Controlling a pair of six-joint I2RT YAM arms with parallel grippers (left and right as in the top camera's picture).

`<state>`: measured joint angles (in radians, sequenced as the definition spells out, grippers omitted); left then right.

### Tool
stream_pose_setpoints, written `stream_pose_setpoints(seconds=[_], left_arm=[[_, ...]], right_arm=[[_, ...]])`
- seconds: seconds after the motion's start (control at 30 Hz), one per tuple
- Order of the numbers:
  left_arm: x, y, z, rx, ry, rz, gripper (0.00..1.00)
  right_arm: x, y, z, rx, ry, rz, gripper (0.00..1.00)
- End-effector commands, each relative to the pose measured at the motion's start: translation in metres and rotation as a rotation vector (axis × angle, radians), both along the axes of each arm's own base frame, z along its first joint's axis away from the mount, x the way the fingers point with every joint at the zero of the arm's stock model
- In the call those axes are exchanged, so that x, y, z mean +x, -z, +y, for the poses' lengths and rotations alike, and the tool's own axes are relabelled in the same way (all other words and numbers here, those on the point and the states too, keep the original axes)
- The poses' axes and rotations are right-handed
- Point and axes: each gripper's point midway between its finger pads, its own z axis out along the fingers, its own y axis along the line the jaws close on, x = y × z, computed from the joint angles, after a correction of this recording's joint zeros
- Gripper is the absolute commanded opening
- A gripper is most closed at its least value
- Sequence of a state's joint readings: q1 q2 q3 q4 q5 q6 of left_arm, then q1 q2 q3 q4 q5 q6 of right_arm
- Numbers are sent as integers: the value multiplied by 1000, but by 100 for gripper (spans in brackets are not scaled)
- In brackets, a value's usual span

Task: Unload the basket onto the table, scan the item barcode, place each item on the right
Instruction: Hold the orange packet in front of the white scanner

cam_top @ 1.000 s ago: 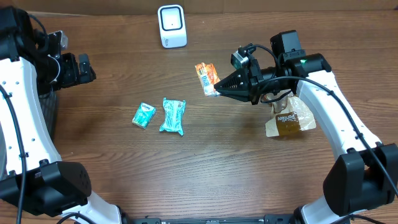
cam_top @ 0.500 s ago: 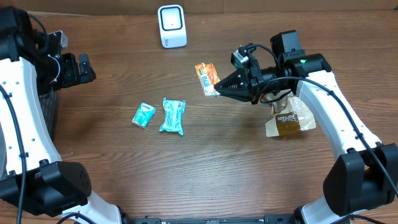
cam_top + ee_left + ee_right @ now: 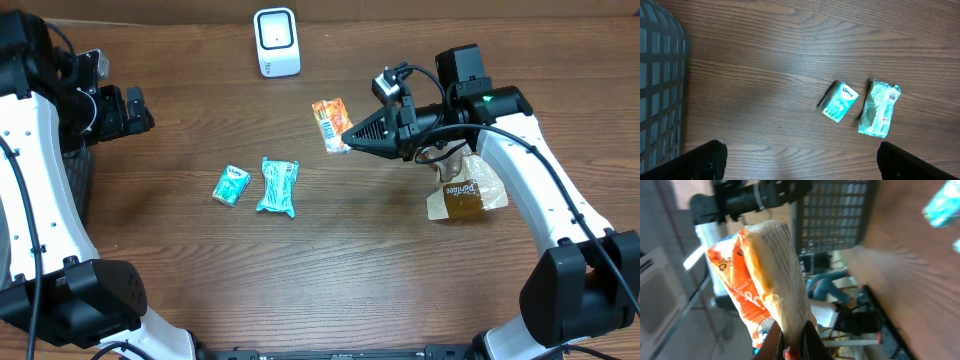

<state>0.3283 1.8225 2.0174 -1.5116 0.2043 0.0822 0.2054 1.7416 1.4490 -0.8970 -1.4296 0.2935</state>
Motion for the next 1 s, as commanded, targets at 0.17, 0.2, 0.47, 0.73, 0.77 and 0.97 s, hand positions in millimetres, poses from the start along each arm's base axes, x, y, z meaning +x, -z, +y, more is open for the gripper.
stream_pose_setpoints(seconds=[0.17, 0.2, 0.47, 0.73, 0.77, 0.97], left_arm=[[0, -3, 2, 10, 10, -11, 100], [0, -3, 2, 10, 10, -11, 100], [0, -3, 2, 10, 10, -11, 100], [0, -3, 2, 10, 10, -11, 100], [0, -3, 2, 10, 10, -11, 100], [0, -3, 2, 10, 10, -11, 100]], right_arm=[[26, 30, -9, -271, 149, -99, 4], [29, 31, -10, -294, 163, -108, 4], [86, -7, -27, -727, 444, -399, 4], [163, -77, -30, -1171, 771, -906, 4], [173, -79, -28, -1208, 789, -952, 4], [232, -47, -16, -1396, 829, -1134, 4]])
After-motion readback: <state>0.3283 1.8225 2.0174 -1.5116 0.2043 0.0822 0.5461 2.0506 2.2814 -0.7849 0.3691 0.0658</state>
